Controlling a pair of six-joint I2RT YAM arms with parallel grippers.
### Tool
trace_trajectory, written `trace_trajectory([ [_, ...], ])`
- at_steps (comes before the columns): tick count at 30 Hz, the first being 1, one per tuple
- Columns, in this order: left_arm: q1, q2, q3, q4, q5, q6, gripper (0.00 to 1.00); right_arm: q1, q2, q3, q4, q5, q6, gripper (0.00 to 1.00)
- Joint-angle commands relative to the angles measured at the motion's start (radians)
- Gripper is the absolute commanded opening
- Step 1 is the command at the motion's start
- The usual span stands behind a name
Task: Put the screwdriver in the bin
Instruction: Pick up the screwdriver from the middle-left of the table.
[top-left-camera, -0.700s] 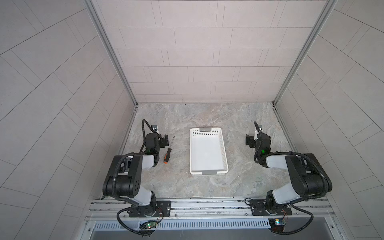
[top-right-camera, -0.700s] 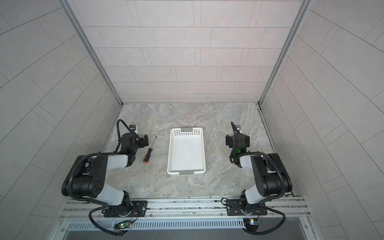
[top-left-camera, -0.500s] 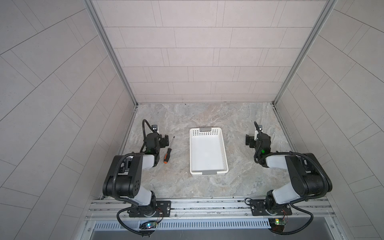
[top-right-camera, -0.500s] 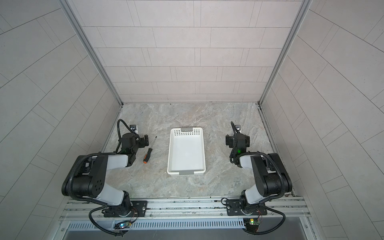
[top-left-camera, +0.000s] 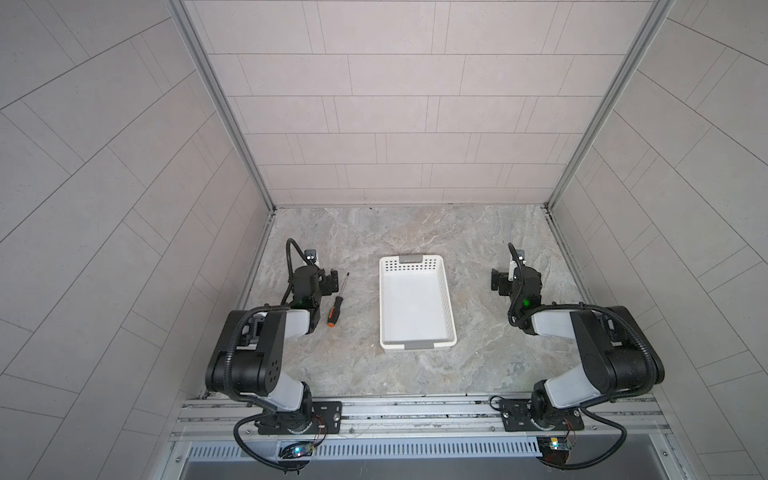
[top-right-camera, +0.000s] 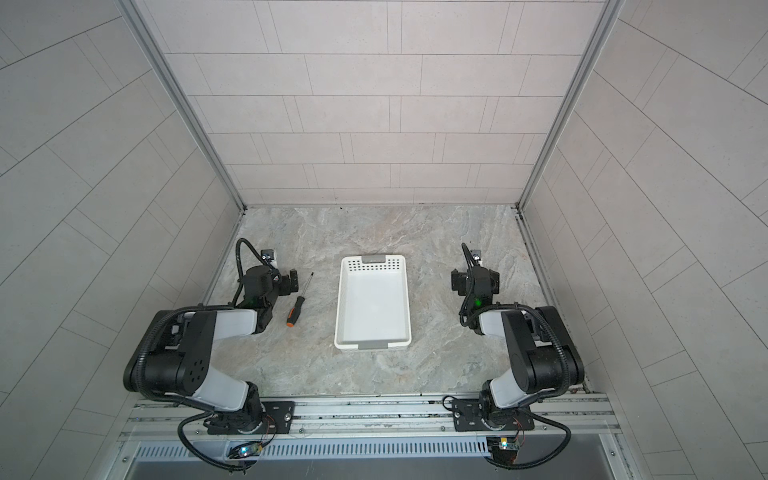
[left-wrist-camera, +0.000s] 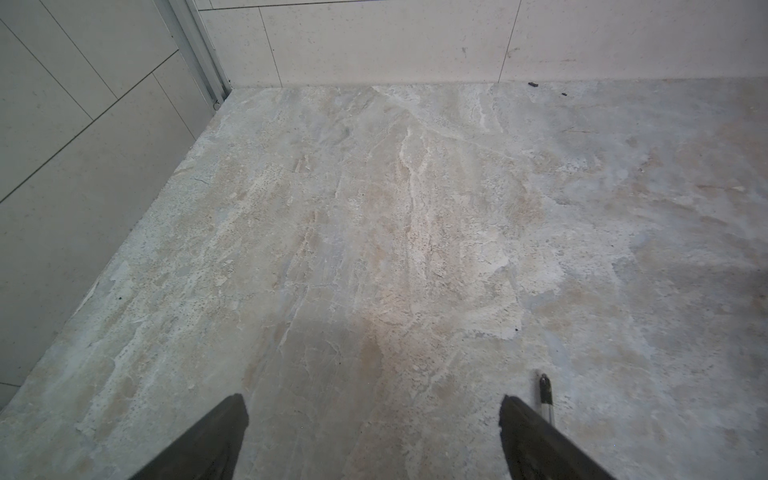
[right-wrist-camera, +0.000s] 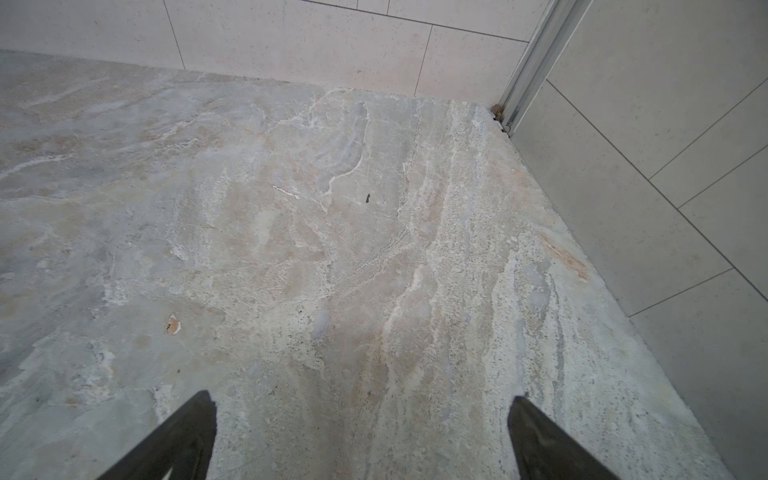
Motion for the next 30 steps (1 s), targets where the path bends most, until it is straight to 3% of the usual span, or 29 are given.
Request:
trace_trajectory([
  [1, -0.004, -0.003, 0.006, 0.014, -0.015, 0.007, 1.0, -0.001, -0.003, 0.004, 0.008, 0.005, -0.007, 1.0],
  [13, 0.011, -0.002, 0.019, -0.002, -0.02, -0.017, 1.0, 0.0, -0.003, 0.004, 0.008, 0.005, -0.005, 1.0],
  [19, 0.008, -0.119, 0.137, -0.332, -0.173, -0.113, 1.0, 0.006, -0.022, -0.018, 0.036, -0.01, -0.022, 1.0],
  [24, 0.006, -0.222, 0.179, -0.462, -0.208, -0.191, 1.0, 0.01, -0.246, 0.129, -0.398, -0.027, 0.046, 1.0],
  [30, 0.008, -0.36, 0.349, -0.769, -0.137, -0.331, 1.0, 0.018, -0.446, 0.177, -0.542, -0.089, 0.177, 1.0],
])
